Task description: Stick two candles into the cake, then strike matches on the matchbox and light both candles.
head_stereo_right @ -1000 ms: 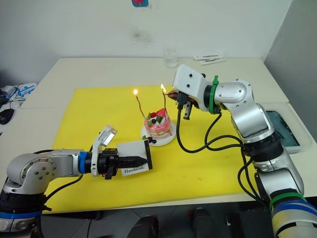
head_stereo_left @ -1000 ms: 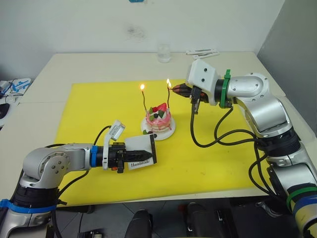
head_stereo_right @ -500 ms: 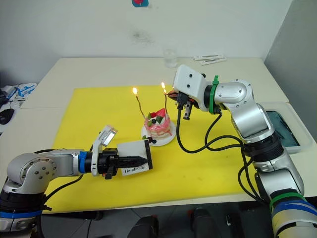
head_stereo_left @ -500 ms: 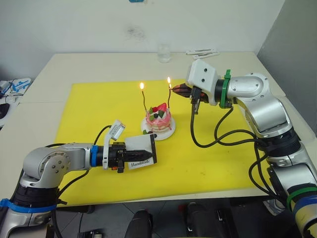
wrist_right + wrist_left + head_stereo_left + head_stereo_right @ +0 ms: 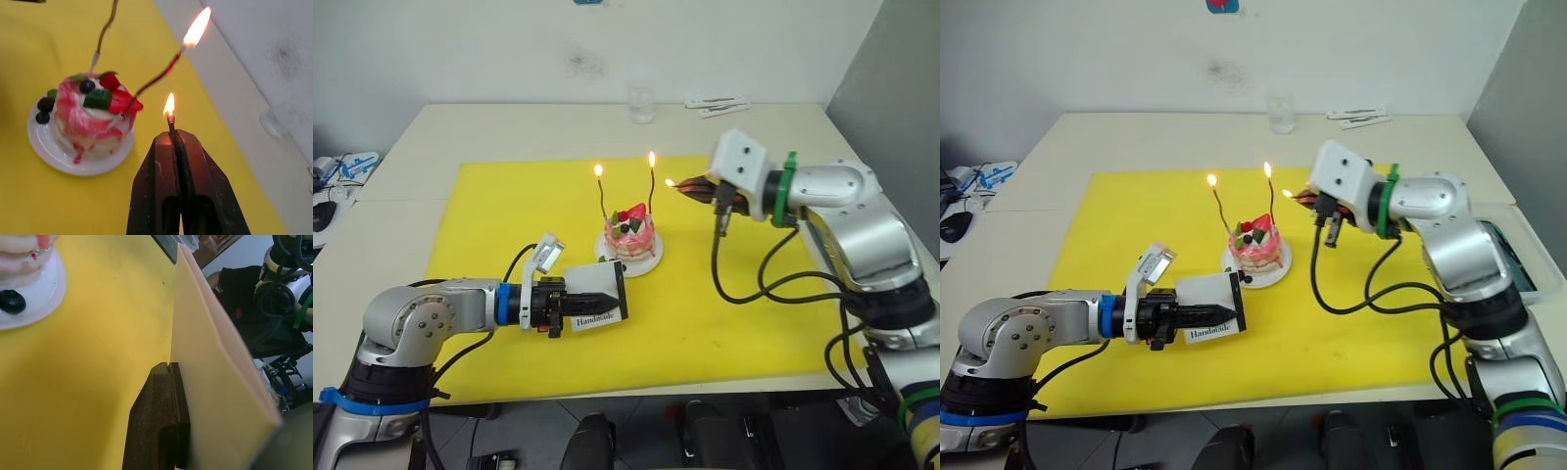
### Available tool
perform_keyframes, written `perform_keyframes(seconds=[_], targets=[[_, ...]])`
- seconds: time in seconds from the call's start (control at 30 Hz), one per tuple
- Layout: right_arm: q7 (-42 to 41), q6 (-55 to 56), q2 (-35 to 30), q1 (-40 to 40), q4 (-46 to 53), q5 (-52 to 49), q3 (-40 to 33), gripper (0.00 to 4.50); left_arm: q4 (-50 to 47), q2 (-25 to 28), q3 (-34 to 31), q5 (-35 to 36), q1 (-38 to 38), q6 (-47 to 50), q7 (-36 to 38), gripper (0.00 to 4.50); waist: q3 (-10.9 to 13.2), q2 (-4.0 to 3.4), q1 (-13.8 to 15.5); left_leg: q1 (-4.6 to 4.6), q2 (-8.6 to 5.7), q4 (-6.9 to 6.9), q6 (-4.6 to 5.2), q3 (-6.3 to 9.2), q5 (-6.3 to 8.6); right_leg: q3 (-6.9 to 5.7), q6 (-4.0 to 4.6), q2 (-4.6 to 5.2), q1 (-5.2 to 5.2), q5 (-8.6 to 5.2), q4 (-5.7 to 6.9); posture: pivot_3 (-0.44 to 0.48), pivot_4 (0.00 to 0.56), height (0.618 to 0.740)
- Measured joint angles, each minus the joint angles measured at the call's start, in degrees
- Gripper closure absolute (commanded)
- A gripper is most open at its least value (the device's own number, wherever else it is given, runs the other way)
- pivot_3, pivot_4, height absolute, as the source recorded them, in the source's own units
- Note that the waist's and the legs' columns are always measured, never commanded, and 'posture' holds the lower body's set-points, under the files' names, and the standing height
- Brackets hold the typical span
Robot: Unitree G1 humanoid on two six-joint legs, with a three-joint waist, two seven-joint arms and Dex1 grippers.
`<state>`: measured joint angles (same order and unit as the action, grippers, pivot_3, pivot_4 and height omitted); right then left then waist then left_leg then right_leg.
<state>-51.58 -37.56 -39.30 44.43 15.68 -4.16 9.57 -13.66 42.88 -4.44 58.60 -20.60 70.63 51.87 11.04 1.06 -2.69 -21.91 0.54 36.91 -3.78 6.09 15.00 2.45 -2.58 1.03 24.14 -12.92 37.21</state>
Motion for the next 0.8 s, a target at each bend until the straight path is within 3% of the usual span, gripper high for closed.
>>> perform_keyframes(seconds=[0.23,0.43,0.8], targets=[[6.1,-1.6,-10.7,-16.8,1.9,3.0,-12.4,4.47,-1.2,-2.3,0.6,1.2,0.1,0.3,-0.4,4.5,0.0,0.0,0.8,-0.01,-0.02,0.02,0.0,-0.07,0.0,0.06,-0.01,0.01,-0.02,0.0,-0.03,0.0,0.15,0.74],[12.1,1.8,-13.9,-25.4,-2.3,5.7,-21.9,4.47,-2.2,-4.4,1.1,1.9,0.4,0.4,-1.5,4.5,0.0,0.0,0.6,0.09,0.0,0.04,0.01,-0.15,0.0,0.11,-0.04,-0.01,-0.05,0.02,0.04,0.0,0.15,0.74],[14.4,4.6,-16.8,-31.6,-8.8,7.6,-24.2,4.47,-2.6,-7.0,1.9,3.1,0.3,0.5,-3.0,4.5,0.0,-0.02,0.4,0.09,0.0,0.07,0.02,-0.24,-0.01,0.23,-0.1,-0.02,-0.06,0.06,0.02,0.0,0.15,0.74]])
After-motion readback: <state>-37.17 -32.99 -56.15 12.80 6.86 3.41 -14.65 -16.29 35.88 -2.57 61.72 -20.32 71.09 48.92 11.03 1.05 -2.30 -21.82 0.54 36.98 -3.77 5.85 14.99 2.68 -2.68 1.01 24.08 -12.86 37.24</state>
